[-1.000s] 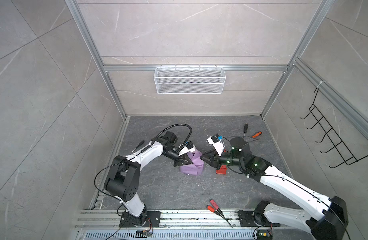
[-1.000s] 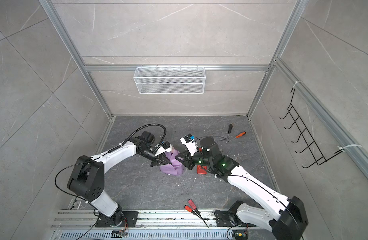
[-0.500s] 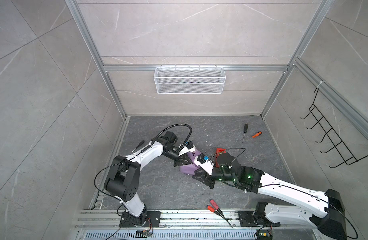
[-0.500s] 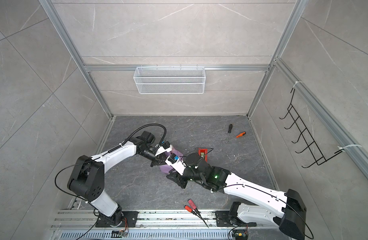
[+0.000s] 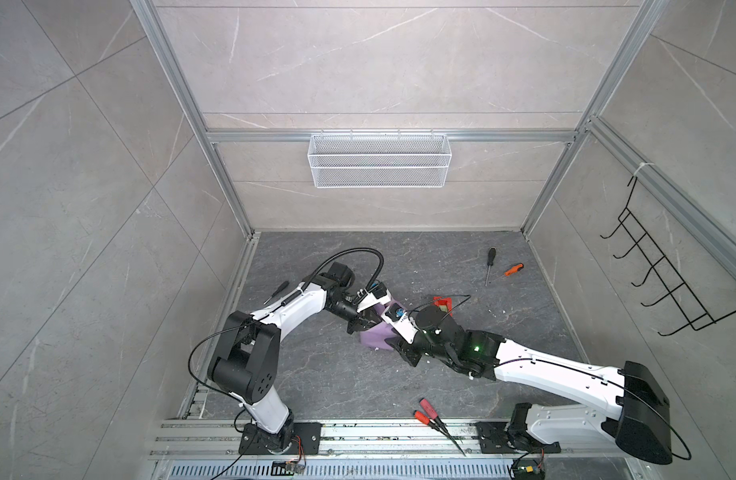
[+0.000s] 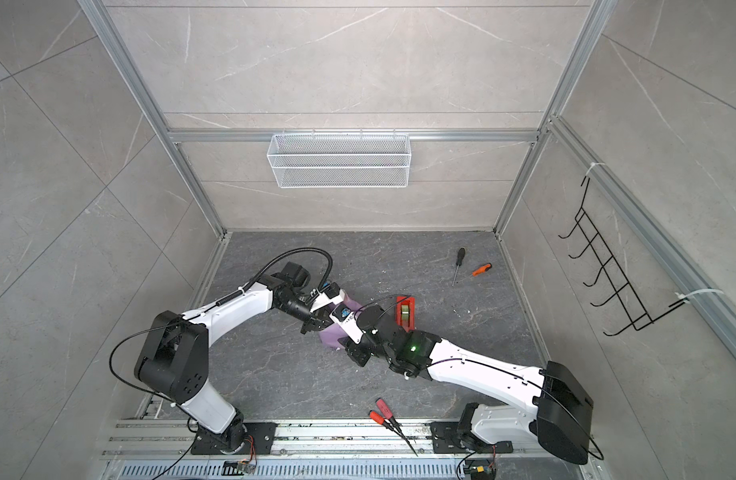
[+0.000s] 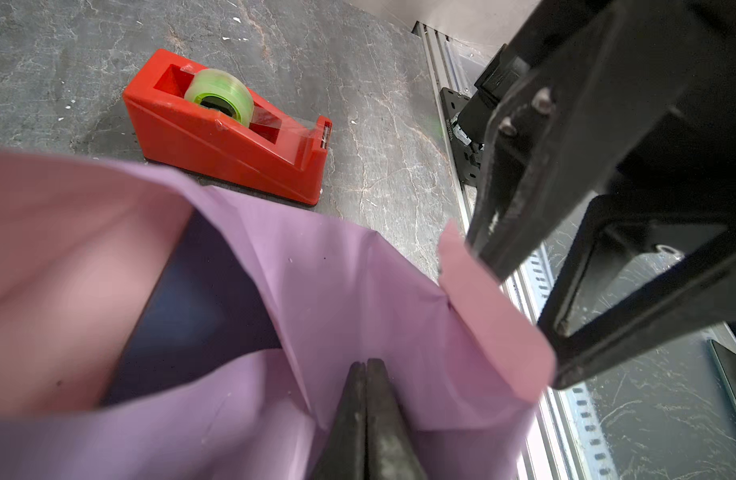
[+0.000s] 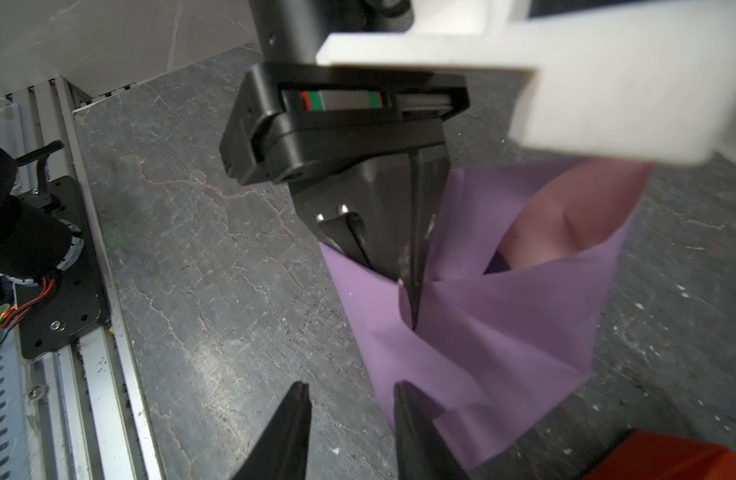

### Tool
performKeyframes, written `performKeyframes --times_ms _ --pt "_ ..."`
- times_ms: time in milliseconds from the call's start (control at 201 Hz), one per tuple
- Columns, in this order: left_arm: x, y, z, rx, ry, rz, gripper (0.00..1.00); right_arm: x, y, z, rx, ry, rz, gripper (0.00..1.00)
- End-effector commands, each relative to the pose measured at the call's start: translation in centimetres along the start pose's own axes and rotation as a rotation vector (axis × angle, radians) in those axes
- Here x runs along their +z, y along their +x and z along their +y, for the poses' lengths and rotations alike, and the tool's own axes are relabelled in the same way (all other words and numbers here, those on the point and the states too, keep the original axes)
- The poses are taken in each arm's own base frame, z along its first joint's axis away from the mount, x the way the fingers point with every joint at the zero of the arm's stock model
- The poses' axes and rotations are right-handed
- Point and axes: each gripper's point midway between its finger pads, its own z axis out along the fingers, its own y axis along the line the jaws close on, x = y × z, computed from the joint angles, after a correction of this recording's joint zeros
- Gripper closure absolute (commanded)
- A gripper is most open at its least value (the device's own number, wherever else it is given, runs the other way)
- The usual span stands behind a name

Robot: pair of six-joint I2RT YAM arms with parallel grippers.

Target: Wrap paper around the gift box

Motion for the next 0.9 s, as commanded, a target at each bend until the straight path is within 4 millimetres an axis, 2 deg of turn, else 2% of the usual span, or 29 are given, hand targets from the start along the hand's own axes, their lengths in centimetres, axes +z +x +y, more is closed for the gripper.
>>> performKeyframes --times_ms 0,309,403,473,637,891 --pt "-0.1 0.8 0.2 0.001 -0.024 0.038 1.0 0.0 -1.4 -1.1 -0.023 0.064 -0.024 0.62" --pt "-0.2 0.9 0.0 0.01 -0.023 0.042 1.0 0.5 -2.2 -1.3 -0.018 0.069 -0.067 0.57" --pt "0.0 1.1 0.2 0.008 -0.021 0.036 1.0 1.2 -1.8 -1.4 -0.026 0.069 -0.064 0.51" --pt "0.0 1.0 0.2 0.003 -0.021 0.039 1.0 1.4 -1.9 -1.7 0.0 0.053 -0.082 0.5" --pt "0.0 1.1 0.2 0.007 -0.022 0.039 1.0 1.5 -2.2 -1.1 0.028 -0.053 -0.132 0.55" --pt "0.0 1.2 0.2 0.008 -0.022 0.042 1.0 1.5 -2.1 -0.6 0.061 -0.196 -0.146 0.73"
